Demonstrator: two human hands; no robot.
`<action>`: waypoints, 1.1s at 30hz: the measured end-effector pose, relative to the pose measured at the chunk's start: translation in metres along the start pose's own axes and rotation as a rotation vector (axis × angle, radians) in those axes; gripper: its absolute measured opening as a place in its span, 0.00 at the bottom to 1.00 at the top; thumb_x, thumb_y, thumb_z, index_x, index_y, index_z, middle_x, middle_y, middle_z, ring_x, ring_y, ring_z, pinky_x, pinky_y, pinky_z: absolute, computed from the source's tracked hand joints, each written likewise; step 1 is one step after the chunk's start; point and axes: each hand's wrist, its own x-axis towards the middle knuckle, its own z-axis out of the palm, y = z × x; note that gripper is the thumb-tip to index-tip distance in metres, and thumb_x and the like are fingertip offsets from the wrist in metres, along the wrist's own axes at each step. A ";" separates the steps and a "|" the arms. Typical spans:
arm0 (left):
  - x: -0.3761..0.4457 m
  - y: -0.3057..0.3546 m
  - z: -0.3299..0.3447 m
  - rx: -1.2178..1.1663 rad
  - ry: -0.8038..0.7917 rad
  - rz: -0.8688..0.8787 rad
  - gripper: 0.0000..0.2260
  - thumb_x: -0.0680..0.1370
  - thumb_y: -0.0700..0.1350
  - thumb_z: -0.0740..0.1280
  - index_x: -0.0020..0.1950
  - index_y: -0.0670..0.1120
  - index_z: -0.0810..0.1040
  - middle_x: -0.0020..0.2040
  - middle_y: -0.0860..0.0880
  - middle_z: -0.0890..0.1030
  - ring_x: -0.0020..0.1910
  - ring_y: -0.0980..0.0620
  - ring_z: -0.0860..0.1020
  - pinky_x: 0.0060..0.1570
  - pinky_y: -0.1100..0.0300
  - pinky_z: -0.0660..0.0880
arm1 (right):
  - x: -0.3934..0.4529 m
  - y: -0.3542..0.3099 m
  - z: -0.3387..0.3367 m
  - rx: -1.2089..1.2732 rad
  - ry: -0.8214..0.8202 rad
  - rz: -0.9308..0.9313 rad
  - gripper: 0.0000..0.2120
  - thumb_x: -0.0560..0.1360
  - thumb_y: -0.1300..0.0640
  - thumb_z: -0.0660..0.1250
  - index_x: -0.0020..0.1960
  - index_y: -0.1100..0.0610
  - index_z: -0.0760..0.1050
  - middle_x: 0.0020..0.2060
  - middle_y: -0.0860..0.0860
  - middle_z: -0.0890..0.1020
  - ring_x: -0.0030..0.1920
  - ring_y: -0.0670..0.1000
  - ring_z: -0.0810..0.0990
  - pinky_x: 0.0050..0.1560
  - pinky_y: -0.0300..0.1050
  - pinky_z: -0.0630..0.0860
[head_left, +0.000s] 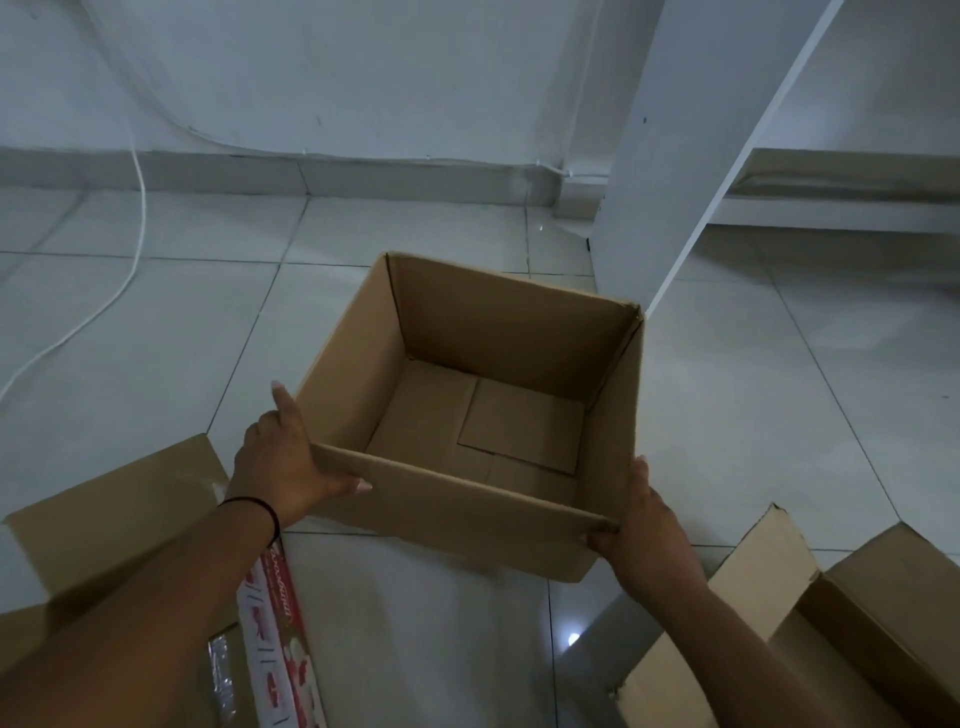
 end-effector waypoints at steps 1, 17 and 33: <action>-0.001 0.000 0.000 0.003 -0.009 -0.020 0.66 0.52 0.67 0.77 0.76 0.40 0.43 0.70 0.36 0.66 0.69 0.38 0.65 0.65 0.46 0.68 | 0.005 -0.001 -0.002 -0.004 -0.002 -0.001 0.48 0.69 0.57 0.74 0.76 0.53 0.44 0.68 0.58 0.72 0.63 0.59 0.76 0.61 0.54 0.76; -0.017 0.029 0.006 -0.140 0.000 -0.079 0.41 0.62 0.58 0.78 0.64 0.38 0.65 0.60 0.37 0.71 0.54 0.39 0.76 0.48 0.51 0.75 | 0.053 0.001 -0.041 -0.058 -0.023 -0.031 0.51 0.67 0.57 0.76 0.76 0.55 0.43 0.59 0.60 0.78 0.53 0.59 0.80 0.56 0.53 0.78; -0.007 0.049 0.006 -0.150 -0.053 -0.085 0.54 0.65 0.60 0.74 0.76 0.38 0.47 0.72 0.36 0.63 0.66 0.38 0.72 0.61 0.48 0.72 | 0.072 0.007 -0.055 -0.094 -0.029 -0.078 0.52 0.71 0.54 0.73 0.76 0.53 0.34 0.61 0.61 0.77 0.49 0.58 0.81 0.53 0.50 0.77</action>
